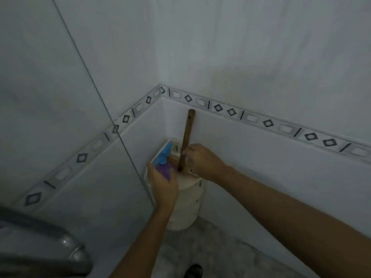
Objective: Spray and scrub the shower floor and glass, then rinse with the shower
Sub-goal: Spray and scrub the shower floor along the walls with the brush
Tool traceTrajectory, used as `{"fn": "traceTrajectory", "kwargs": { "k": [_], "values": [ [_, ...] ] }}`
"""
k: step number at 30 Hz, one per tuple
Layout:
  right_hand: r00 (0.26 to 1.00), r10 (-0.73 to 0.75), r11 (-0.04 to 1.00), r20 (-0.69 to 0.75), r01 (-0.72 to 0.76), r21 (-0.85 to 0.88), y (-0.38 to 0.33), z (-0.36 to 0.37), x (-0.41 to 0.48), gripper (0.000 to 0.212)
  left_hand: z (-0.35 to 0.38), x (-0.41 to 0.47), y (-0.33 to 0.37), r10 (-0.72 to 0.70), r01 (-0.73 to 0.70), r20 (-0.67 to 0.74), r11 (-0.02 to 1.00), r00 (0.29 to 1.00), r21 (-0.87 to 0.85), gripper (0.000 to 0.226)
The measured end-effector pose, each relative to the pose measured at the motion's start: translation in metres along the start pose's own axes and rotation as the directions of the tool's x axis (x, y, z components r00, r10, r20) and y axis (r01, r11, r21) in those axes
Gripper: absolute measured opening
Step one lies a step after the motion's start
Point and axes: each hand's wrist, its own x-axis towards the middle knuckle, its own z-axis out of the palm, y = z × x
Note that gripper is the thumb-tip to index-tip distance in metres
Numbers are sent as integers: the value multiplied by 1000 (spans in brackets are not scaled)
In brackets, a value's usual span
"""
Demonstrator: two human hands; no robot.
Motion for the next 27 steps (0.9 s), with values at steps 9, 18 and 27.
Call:
{"fn": "traceTrajectory", "kwargs": {
  "k": [9, 18, 27],
  "values": [
    [961, -208, 840, 182, 271, -470, 14, 40, 68, 18, 12, 38, -43, 2, -3, 24, 999, 1000, 48, 35],
    [939, 32, 836, 341, 162, -524, -4, 37, 80, 28, 6, 61, -46, -63, 59, 77, 997, 995, 55, 38],
    [826, 368, 924, 428, -274, -265, 2, -10, 12, 29, 37, 38, -27, 62, -67, 156, 997, 986, 27, 14]
  ]
}}
